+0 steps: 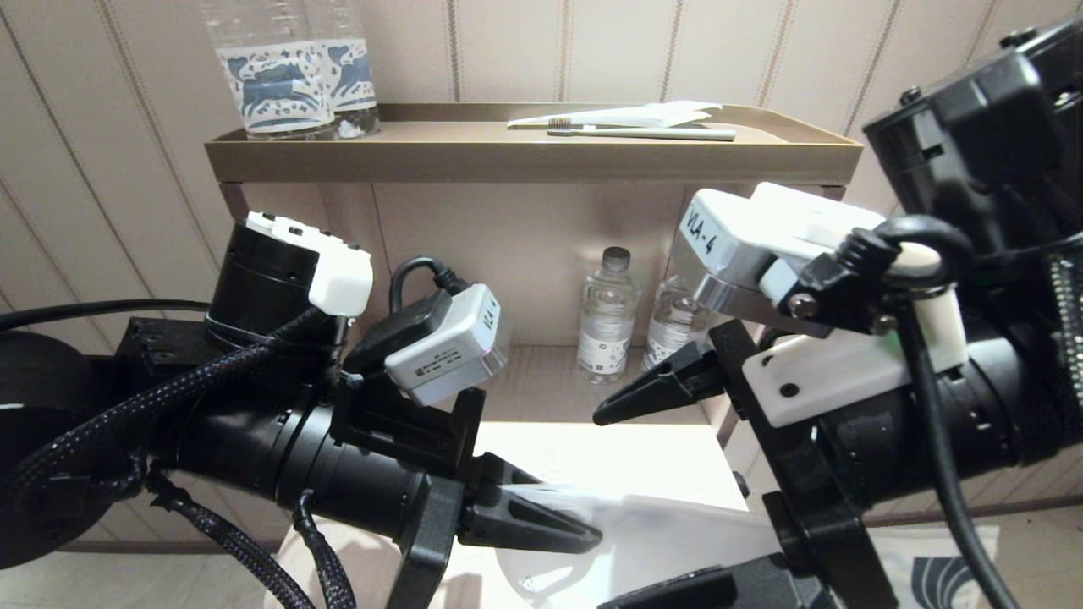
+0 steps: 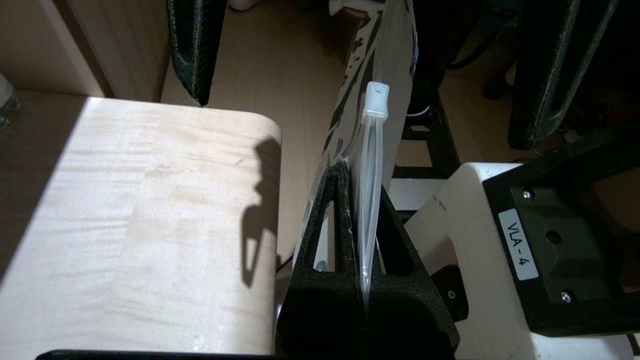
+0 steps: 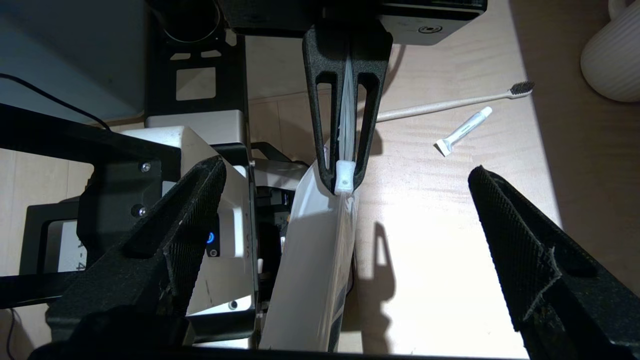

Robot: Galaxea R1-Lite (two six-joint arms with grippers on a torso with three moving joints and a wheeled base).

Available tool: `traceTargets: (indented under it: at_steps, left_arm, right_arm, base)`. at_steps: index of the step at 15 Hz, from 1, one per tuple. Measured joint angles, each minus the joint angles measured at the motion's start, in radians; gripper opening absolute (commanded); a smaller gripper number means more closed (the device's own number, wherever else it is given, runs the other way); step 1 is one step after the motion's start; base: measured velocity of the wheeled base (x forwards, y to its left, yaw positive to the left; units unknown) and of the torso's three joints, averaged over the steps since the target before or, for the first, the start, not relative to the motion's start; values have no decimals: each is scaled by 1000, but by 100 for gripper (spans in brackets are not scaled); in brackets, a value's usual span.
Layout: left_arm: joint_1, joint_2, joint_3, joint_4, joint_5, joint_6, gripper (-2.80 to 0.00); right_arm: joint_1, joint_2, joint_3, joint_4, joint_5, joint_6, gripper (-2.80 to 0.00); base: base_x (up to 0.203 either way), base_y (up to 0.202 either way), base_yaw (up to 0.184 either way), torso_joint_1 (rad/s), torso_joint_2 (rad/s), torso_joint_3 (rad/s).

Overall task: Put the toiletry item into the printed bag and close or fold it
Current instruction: Open the storage bag

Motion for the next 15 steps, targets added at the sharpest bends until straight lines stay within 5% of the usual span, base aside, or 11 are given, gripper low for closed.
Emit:
traceTargets:
  at_steps: [1, 2, 15]
  left_arm:
    - [0, 0, 1, 0, 0, 0, -280]
    - [0, 0, 1, 0, 0, 0, -280]
    - [-1, -1, 8, 0, 0, 2, -280]
  right_arm:
    - [0, 0, 0, 0, 0, 0, 0]
    - [0, 1, 0, 0, 0, 0, -280]
    - [0, 7, 8, 0, 18, -1, -280]
  base:
    - [0, 0, 0, 0, 0, 0]
    - [0, 0, 0, 0, 0, 0]
    - [0, 0, 0, 0, 0, 0]
